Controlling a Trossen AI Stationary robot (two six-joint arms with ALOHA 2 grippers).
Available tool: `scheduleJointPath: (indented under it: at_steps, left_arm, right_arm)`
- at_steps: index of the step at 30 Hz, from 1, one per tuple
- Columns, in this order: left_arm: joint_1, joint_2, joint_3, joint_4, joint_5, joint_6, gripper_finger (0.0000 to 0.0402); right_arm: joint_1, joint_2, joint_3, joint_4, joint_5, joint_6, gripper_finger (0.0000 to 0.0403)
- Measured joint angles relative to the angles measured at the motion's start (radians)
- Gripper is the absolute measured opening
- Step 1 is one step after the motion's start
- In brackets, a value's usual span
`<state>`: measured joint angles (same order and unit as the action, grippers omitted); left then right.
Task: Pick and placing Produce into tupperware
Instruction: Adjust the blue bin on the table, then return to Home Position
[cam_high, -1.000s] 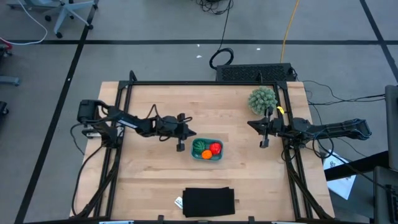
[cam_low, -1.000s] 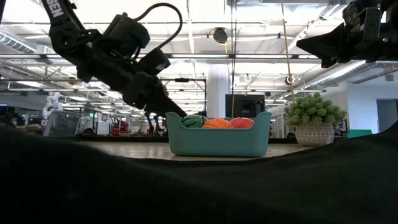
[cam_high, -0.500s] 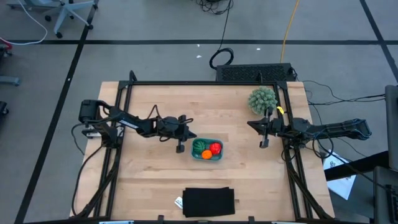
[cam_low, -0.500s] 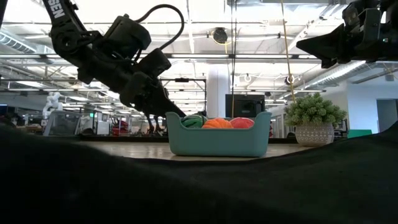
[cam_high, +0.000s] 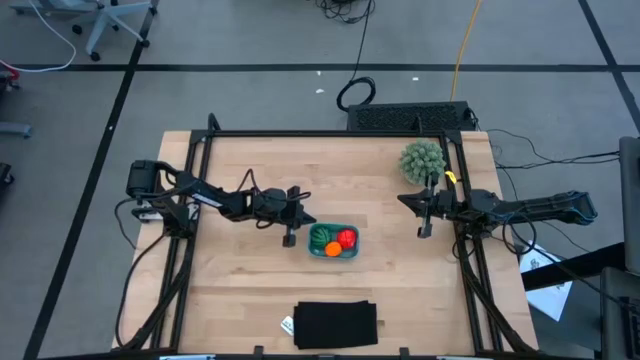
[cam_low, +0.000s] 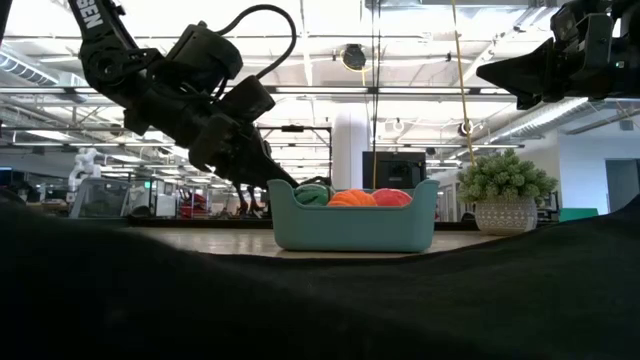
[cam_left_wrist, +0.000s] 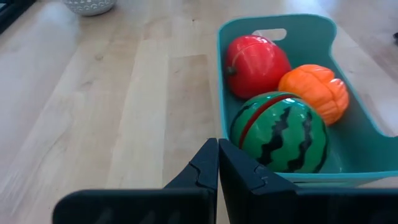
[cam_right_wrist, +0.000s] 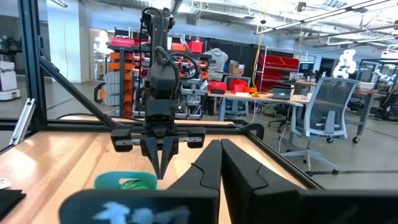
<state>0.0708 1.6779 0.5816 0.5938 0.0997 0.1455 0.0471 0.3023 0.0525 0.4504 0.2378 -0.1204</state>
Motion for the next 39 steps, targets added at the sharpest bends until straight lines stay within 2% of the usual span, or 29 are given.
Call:
scheduleJointPath:
  at_steps: [11, 27, 34, 39]
  left_arm:
    - [0.000, 0.000, 0.000, -0.002, -0.016, 0.002, 0.0017]
    - [-0.014, -0.001, 0.000, -0.022, 0.012, 0.017, 0.0017]
    - [-0.007, -0.004, -0.001, -0.015, -0.083, 0.033, 0.0017]
    - [-0.006, -0.077, -0.008, -0.025, -0.151, 0.061, 0.0017]
  right_arm:
    - [0.000, 0.000, 0.000, 0.000, 0.000, 0.000, 0.0000]
    - [0.000, 0.000, 0.000, 0.000, 0.000, 0.000, 0.0000]
    - [0.000, 0.000, 0.000, 0.000, 0.000, 0.002, 0.0000]
    - [0.000, 0.000, 0.003, 0.000, 0.000, 0.015, 0.0000]
